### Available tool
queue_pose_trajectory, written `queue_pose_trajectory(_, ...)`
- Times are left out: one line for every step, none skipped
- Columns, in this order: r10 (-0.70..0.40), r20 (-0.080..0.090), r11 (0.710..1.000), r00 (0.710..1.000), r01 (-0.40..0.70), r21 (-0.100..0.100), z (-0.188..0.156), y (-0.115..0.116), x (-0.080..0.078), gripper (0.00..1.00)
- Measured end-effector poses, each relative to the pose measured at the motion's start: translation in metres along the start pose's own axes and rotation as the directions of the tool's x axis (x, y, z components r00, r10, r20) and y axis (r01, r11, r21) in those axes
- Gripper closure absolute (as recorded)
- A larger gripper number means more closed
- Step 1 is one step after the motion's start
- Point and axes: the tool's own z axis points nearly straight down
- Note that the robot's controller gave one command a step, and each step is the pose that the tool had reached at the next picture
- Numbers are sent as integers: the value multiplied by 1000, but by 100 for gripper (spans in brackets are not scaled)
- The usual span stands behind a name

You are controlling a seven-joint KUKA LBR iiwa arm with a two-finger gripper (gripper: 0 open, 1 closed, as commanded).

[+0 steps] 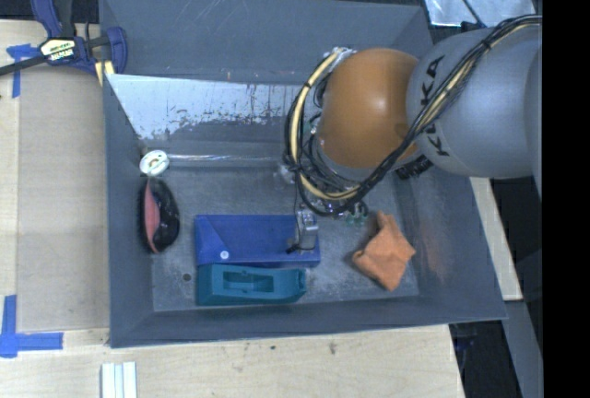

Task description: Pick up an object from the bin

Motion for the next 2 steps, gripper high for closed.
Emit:
queue_pose_trajectory(202,-1,979,979,-202,0,-3,-22,20,0)
queue_pose_trajectory(67,0,998,998,-67,0,-30,-71,7,0)
